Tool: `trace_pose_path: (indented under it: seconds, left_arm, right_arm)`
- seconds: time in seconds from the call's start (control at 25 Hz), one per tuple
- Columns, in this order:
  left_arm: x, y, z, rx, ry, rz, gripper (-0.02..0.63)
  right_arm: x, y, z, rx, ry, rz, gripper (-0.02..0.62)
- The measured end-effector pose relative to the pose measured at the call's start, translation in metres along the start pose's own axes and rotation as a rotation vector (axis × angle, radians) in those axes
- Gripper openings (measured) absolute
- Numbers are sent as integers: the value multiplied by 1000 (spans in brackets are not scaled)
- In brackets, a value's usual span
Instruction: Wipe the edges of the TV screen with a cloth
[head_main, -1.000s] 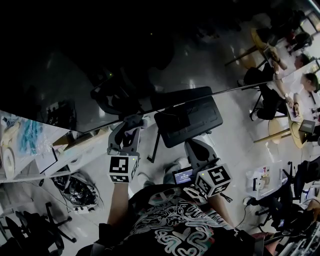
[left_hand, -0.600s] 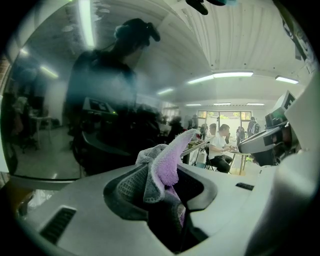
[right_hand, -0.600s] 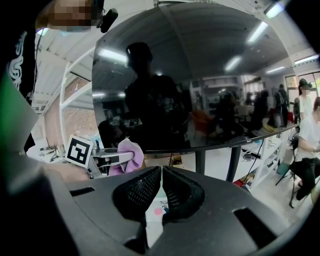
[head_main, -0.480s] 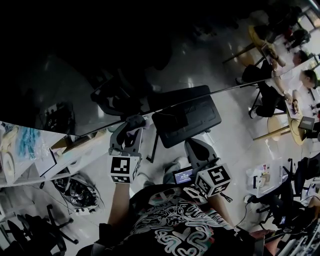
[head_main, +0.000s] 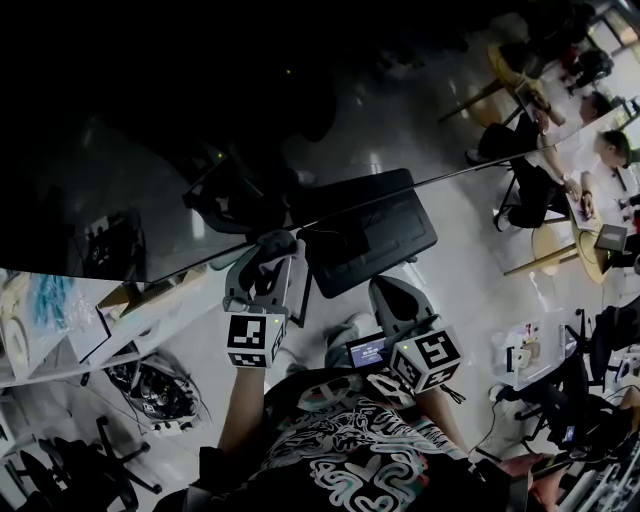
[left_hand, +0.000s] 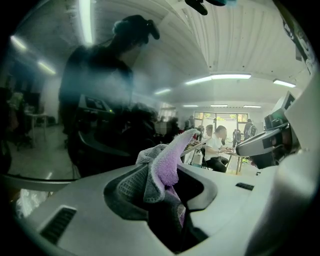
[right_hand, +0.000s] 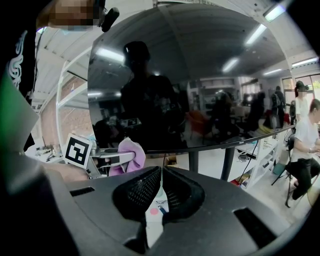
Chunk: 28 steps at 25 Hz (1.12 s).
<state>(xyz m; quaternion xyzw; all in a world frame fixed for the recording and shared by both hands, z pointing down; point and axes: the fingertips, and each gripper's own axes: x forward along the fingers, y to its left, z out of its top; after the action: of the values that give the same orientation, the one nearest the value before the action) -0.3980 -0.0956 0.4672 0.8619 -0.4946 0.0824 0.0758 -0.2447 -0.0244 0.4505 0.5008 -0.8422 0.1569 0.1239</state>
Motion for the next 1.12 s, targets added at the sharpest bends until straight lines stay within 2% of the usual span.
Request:
trace_pose_path:
  seconds: [0.32, 1.12]
  left_arm:
    - [20, -16, 2, -2, 1, -25, 153]
    - [48, -46, 11, 12, 5, -14, 153]
  right_arm:
    - [-3, -21, 1, 11, -2, -33, 37]
    - [-22, -65, -3, 48, -8, -97, 35]
